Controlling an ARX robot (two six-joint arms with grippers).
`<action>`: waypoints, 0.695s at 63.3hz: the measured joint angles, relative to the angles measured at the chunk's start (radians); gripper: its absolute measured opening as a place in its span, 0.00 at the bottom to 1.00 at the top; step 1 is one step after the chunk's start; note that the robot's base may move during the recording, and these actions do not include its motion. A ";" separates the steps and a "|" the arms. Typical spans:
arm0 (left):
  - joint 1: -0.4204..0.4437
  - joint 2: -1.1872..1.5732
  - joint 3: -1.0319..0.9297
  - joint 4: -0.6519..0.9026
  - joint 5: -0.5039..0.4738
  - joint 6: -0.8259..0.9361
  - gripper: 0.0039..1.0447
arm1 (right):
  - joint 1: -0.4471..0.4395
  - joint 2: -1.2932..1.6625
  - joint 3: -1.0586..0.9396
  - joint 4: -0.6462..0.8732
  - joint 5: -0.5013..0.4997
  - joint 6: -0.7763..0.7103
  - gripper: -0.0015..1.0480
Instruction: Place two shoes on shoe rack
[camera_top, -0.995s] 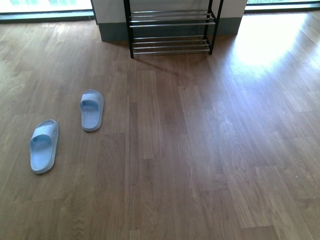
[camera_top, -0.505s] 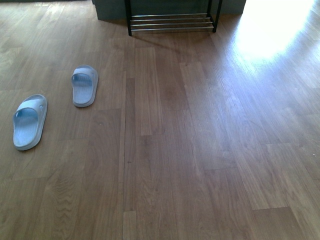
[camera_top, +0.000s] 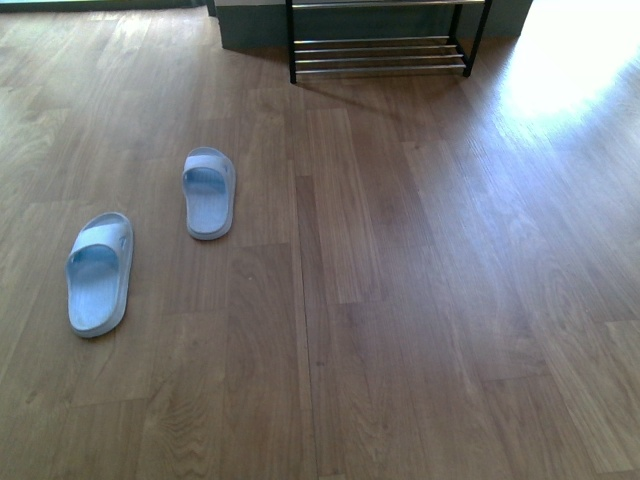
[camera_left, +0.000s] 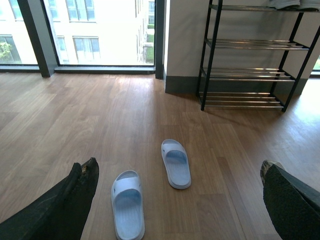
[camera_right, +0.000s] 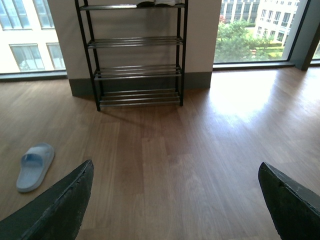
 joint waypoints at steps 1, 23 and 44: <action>0.000 0.000 0.000 0.000 0.000 0.000 0.91 | 0.000 0.000 0.000 0.000 0.000 0.000 0.91; 0.000 0.000 0.000 0.000 0.003 0.000 0.91 | 0.000 0.000 0.000 0.000 0.003 0.000 0.91; 0.000 0.000 0.000 0.000 0.002 0.000 0.91 | 0.000 0.000 0.000 0.000 0.003 0.000 0.91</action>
